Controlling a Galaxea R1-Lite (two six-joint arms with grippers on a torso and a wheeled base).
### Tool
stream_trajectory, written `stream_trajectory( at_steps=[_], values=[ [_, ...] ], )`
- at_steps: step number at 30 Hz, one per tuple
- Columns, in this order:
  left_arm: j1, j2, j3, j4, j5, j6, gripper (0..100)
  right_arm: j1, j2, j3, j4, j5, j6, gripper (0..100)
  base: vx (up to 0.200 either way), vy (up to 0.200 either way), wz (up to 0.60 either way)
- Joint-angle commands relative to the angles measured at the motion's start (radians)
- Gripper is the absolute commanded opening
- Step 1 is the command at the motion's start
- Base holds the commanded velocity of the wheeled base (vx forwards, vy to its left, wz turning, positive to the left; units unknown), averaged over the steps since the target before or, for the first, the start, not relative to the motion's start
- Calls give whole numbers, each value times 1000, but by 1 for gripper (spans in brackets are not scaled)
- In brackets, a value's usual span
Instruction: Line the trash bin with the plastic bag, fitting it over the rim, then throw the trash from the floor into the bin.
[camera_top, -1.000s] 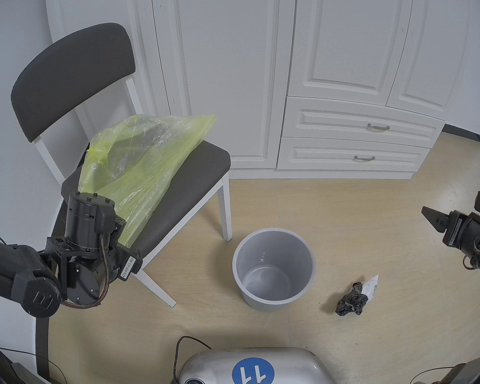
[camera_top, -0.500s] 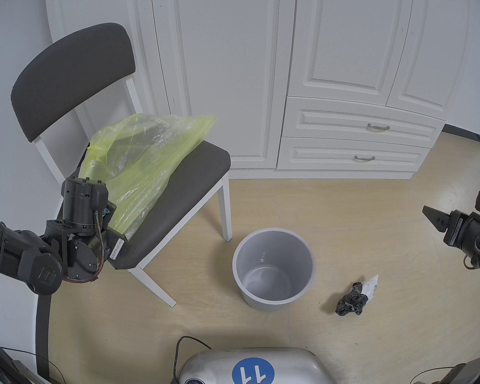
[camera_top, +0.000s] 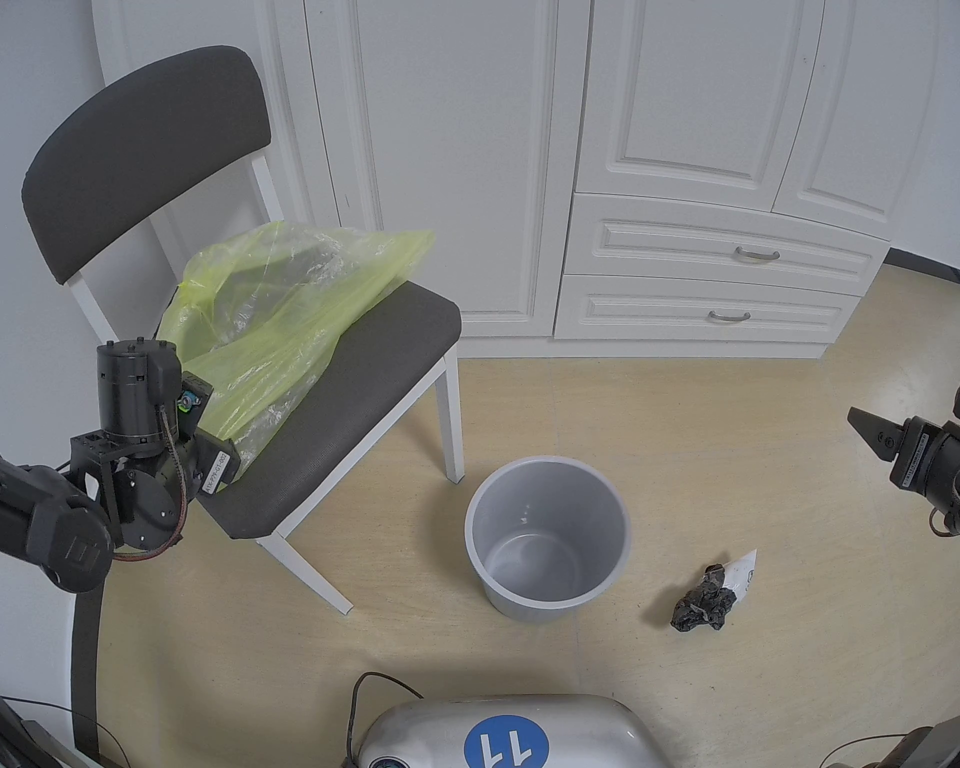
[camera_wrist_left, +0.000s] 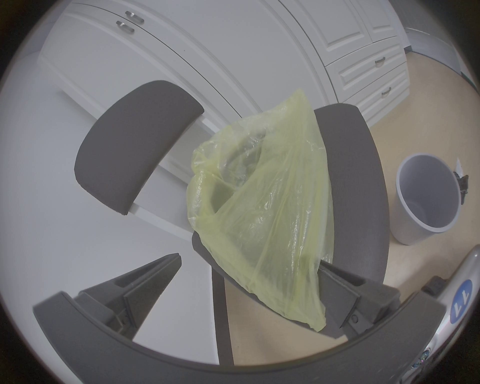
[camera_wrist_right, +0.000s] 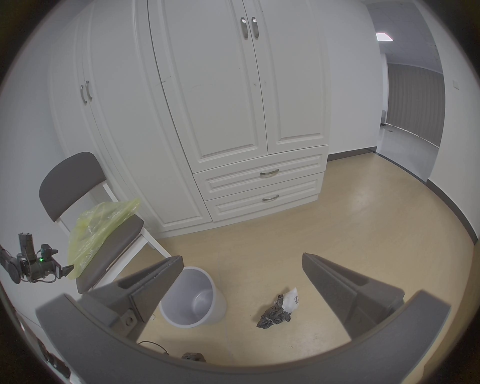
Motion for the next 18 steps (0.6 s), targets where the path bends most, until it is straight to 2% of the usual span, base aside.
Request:
stream_trajectory(
  at_steps=[1,7,13,14,18],
  values=[
    [4,71,-5,-65,1,29,100,1,-11,0,-1,1,0,100,0,0,0],
    [18,121,-3,-154,1,69,100,1,-14,0,1,1,0,100,0,0,0],
    [18,117,-8,-163,-2,72,100,3,-20,-2,1,1,-2,100,0,0,0],
    [18,117,-8,-163,-2,74,0,3,-20,-2,1,1,-2,100,0,0,0],
    [18,121,-17,-166,-3,68,0,5,-25,6,4,4,-3,100,0,0,0]
  ],
)
